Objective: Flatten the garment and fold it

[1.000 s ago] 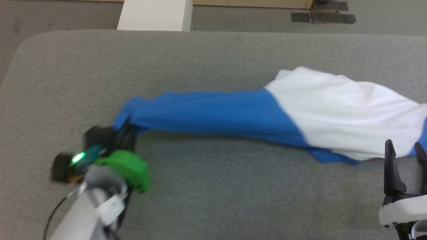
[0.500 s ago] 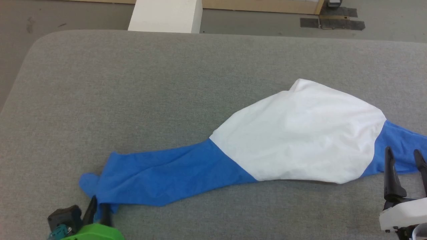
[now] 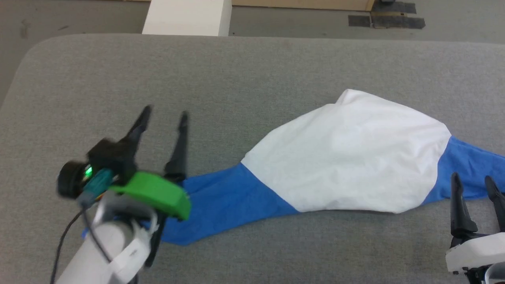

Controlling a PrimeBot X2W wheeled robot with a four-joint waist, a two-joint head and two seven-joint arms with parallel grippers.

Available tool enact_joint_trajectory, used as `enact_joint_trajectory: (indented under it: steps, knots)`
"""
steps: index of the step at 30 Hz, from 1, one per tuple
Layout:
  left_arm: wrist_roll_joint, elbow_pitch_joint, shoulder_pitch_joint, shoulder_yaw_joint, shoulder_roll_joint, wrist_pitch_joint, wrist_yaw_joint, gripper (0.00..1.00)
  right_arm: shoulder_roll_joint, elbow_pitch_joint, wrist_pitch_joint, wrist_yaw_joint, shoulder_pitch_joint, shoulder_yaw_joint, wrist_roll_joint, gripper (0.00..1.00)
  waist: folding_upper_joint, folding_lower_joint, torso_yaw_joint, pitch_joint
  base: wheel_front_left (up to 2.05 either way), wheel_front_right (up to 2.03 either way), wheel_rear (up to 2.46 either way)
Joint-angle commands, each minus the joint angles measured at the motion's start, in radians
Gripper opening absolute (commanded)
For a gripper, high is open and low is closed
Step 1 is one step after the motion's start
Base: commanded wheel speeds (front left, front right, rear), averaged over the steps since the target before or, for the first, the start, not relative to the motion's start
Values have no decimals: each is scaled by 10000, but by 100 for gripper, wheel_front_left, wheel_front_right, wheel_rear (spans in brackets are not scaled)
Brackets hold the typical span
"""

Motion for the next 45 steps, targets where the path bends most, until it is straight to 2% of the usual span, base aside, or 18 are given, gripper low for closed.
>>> enact_joint_trajectory:
  steps: [1,5,9,13,20,21,22,27,33,36,42,43,44,45]
  knots:
    - [75,247,-570,-281,-144,194,-223,100,7,-51,-17,-15,-120,23,47,100,0,0,-264,307,0,0,0]
    - [123,1677,-1935,-1343,-643,811,-1153,100,7,-59,-9,-15,-265,49,40,100,0,0,-503,667,0,0,0]
    - [21,3471,-3022,-2002,-1135,1175,-1973,100,7,-185,59,-15,-473,156,1,100,0,0,-803,1006,0,0,0]
    - [-34,5100,-3711,-2387,-1438,1387,-2524,100,7,-375,149,-15,-665,174,-60,100,0,0,-1130,1272,0,0,0]
    - [-158,7351,-4325,-2848,-1727,1643,-3165,100,7,-420,218,-15,-704,54,-118,100,0,0,-1441,1544,0,0,0]
    - [-146,7547,-4398,-2897,-1750,1629,-3208,35,7,-418,211,-15,-709,55,-114,100,0,0,-1458,1566,0,0,0]
    - [-73,7737,-4513,-2974,-1753,1534,-3258,0,7,-411,205,-15,-731,60,-110,100,0,0,-1477,1592,0,0,0]
    - [-139,7966,-5026,-2811,-1951,680,-3334,0,7,-351,123,-15,-864,42,-29,100,0,0,-1452,1560,0,0,0]
    - [-781,7119,-6139,-1897,-1913,365,-3328,0,7,-248,0,-15,-852,-42,96,100,0,0,-1325,1551,0,0,0]
    - [-834,6853,-6794,-1449,-1513,653,-3106,0,7,-236,-63,-15,-933,52,198,100,0,0,-1406,1825,0,0,0]
    - [-422,7511,-7679,-756,-787,501,-2193,1,7,-89,-230,-15,-1313,219,298,100,0,0,-1790,2635,0,0,0]
    - [-339,7690,-7726,-724,-729,419,-2074,11,7,-56,-259,-15,-1371,226,301,100,0,0,-1848,2743,0,0,0]
    - [-244,7931,-7746,-711,-683,306,-1946,100,7,-7,-301,-15,-1440,219,298,100,0,0,-1905,2846,0,0,0]
    - [-198,8127,-7737,-709,-672,253,-1859,100,7,32,-331,-15,-1493,221,299,100,0,0,-1952,2923,0,0,0]
